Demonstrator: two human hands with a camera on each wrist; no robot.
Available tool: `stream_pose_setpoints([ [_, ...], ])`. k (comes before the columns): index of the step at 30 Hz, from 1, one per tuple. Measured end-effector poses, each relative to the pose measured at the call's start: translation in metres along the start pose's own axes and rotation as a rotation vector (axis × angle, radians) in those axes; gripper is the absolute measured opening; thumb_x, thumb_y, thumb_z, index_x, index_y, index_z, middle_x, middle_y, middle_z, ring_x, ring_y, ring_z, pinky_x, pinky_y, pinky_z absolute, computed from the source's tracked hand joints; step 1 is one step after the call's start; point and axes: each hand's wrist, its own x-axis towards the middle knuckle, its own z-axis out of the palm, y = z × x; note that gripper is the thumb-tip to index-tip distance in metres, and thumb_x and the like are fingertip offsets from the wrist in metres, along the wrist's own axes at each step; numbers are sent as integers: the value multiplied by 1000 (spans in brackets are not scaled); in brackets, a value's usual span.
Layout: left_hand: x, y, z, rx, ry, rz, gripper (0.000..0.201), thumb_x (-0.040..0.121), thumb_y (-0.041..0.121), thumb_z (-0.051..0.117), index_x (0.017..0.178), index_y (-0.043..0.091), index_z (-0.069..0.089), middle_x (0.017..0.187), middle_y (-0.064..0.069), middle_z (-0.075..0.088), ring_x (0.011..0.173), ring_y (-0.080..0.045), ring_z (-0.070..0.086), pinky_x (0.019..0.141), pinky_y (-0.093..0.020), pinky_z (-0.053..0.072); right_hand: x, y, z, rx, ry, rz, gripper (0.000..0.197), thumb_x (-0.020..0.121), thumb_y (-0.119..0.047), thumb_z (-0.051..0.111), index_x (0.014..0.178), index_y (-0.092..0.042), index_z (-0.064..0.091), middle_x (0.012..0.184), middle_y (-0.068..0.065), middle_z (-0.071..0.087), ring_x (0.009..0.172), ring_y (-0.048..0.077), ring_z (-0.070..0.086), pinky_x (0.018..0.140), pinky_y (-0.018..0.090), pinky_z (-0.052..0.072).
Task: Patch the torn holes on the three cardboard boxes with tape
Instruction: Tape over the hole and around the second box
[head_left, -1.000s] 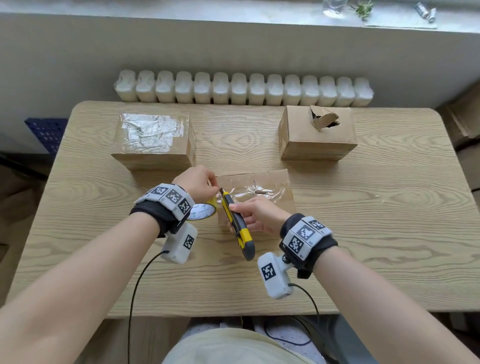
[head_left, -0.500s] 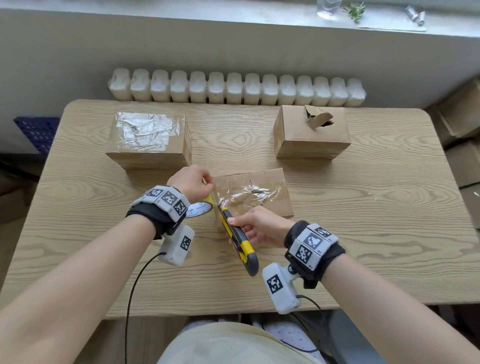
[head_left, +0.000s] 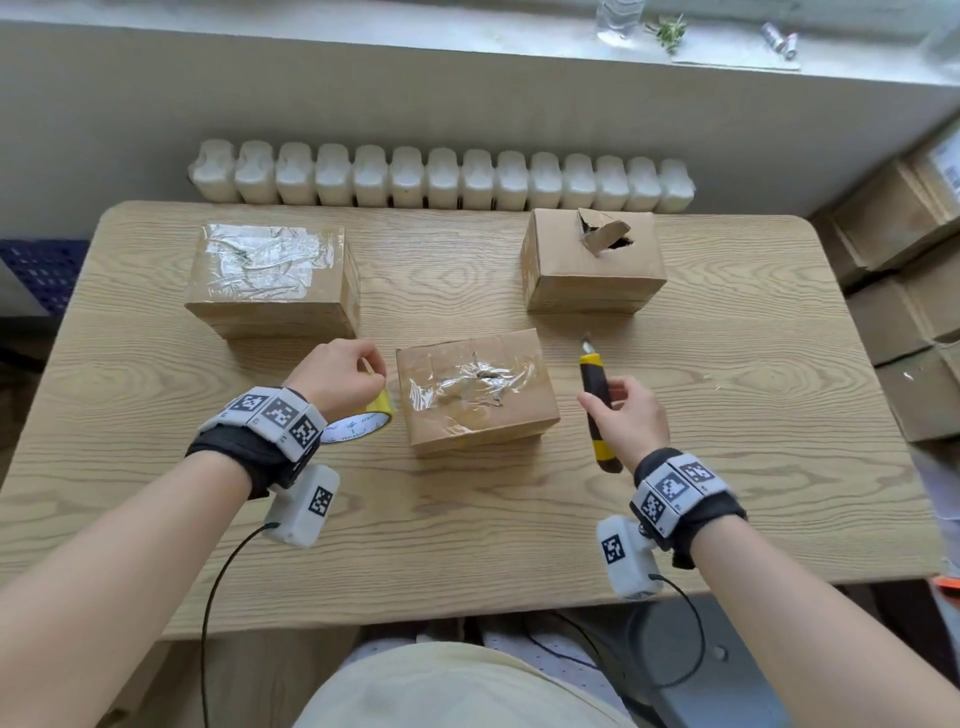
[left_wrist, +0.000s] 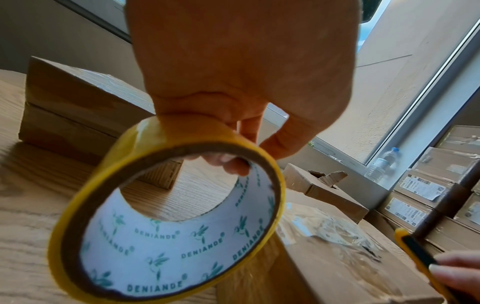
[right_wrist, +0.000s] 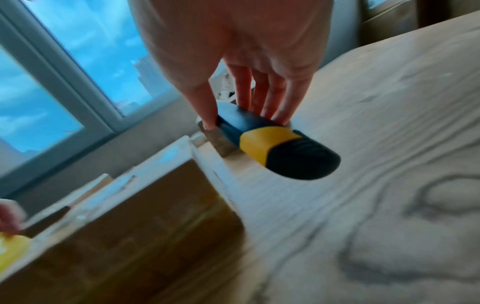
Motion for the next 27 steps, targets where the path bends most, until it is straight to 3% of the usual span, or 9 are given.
stream_pose_setpoints([
  [4, -11, 4, -1, -80, -4, 19, 16, 78, 11, 52, 85, 20, 63, 82, -3, 63, 68, -14, 53, 60, -27, 39, 16, 32, 17, -264, -83, 72, 34, 80, -33, 70, 105, -13, 60, 105, 6, 65, 98, 25, 59, 82, 35, 48],
  [7, -20, 6, -2, -153, 9, 51, 17, 78, 10, 53, 83, 23, 62, 82, -1, 59, 67, -15, 50, 64, -28, 41, 18, 43, 30, -446, -168, 112, 27, 79, -28, 68, 98, -11, 58, 98, 9, 62, 85, 26, 57, 66, 33, 46],
  [9, -26, 7, -4, -208, -6, 69, 22, 81, 2, 53, 84, 21, 62, 82, 0, 57, 71, -17, 49, 68, -28, 42, 18, 46, 37, -498, -188, 110, 28, 79, -26, 69, 98, -10, 57, 98, 9, 60, 80, 25, 54, 62, 31, 41],
  [12, -35, 10, -8, -285, -38, 88, 22, 83, -1, 55, 86, 20, 63, 81, 0, 56, 72, -14, 50, 68, -24, 42, 20, 53, 46, -494, -177, 99, 32, 77, -26, 71, 99, -9, 55, 101, 10, 60, 81, 26, 54, 63, 31, 41],
  [17, -44, 16, -8, -362, -75, 123, 13, 82, 8, 62, 89, 19, 62, 80, 1, 56, 71, -13, 50, 59, -7, 40, 19, 51, 46, -531, -198, 41, 48, 80, -35, 71, 113, -6, 51, 114, 11, 54, 102, 29, 55, 77, 35, 44],
  [20, -45, 20, -5, -394, -92, 145, 14, 82, 8, 63, 87, 21, 61, 79, 1, 55, 69, -12, 49, 58, -7, 40, 16, 34, 35, -375, -50, -77, 42, 88, -31, 63, 118, -6, 51, 117, 12, 53, 107, 30, 54, 81, 35, 42],
  [23, -47, 27, -1, -386, -118, 176, 15, 84, 9, 63, 89, 23, 61, 82, -1, 57, 69, -12, 51, 59, -11, 41, 3, 1, 23, -63, 209, -402, 17, 89, -16, 61, 102, -5, 60, 94, 8, 58, 82, 25, 58, 72, 33, 47],
  [25, -48, 35, 2, -407, -136, 195, 12, 81, 19, 63, 92, 23, 61, 88, -10, 62, 71, -12, 54, 59, -12, 43, -14, -29, 23, 52, 118, -493, 13, 89, -21, 63, 93, -8, 63, 84, 1, 59, 72, 16, 56, 66, 24, 47],
  [27, -48, 42, 6, -423, -154, 213, 18, 76, 28, 61, 94, 25, 60, 95, -16, 65, 74, -15, 56, 59, -13, 44, -32, -56, 31, 167, -137, -474, 19, 86, -31, 67, 91, -13, 69, 84, -2, 64, 75, 10, 59, 67, 17, 47],
])
